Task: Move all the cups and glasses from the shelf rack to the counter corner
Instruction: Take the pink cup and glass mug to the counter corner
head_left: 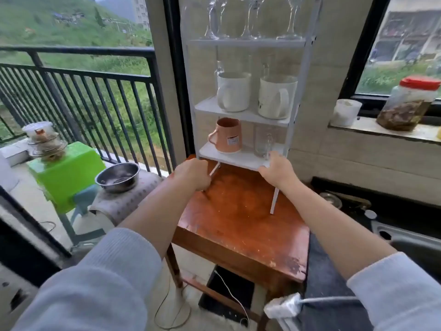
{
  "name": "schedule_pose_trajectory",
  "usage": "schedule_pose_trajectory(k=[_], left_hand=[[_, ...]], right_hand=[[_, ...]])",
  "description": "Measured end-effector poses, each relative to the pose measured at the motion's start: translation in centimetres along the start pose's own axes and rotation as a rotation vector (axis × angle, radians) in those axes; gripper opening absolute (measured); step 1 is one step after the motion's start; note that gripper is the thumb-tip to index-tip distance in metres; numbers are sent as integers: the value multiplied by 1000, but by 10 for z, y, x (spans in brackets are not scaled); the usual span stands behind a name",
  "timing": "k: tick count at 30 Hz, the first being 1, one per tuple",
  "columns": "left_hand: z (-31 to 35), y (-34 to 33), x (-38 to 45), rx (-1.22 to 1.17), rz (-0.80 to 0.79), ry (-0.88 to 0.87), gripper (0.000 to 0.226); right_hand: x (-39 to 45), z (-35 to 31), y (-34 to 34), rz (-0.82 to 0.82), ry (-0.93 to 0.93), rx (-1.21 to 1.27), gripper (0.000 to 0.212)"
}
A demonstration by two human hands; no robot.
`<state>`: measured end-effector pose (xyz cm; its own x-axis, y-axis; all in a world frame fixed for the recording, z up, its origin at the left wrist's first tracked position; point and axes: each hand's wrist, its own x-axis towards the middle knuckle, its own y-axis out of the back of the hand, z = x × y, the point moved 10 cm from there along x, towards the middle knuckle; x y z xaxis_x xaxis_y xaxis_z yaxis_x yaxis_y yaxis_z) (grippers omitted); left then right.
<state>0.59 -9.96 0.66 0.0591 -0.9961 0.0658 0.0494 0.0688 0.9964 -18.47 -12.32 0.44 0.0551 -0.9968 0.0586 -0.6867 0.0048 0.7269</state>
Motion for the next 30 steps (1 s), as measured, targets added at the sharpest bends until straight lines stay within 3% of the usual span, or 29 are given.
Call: schedule_pose_trajectory(k=[6,11,13,15,18,21,26,30], left_hand=[[-23,-19,78,-372,7,148,43],[-30,-33,135,-581,83,172,56],[-33,-40,157,-660,85,162,60],[-33,-48,171,-695,63,126,59],[-33,-55,191,-779,62,98,42],[-36,-59,204,-903,34,152,16],[-30,-65,193,-1053,0,115,22],[-41,-70,163,-1266,42,246,33]], right_hand=[[64,19,-12,156,-160,237,49],[102,34,-22,235,-287,384,46],[115,44,-23,265,-383,375,33],[119,51,-25,294,-460,485,6],[118,54,-32,340,-550,573,28],[112,48,-41,407,-581,695,25],[88,48,-51,465,-580,825,37],[62,49,-52,464,-518,979,44]])
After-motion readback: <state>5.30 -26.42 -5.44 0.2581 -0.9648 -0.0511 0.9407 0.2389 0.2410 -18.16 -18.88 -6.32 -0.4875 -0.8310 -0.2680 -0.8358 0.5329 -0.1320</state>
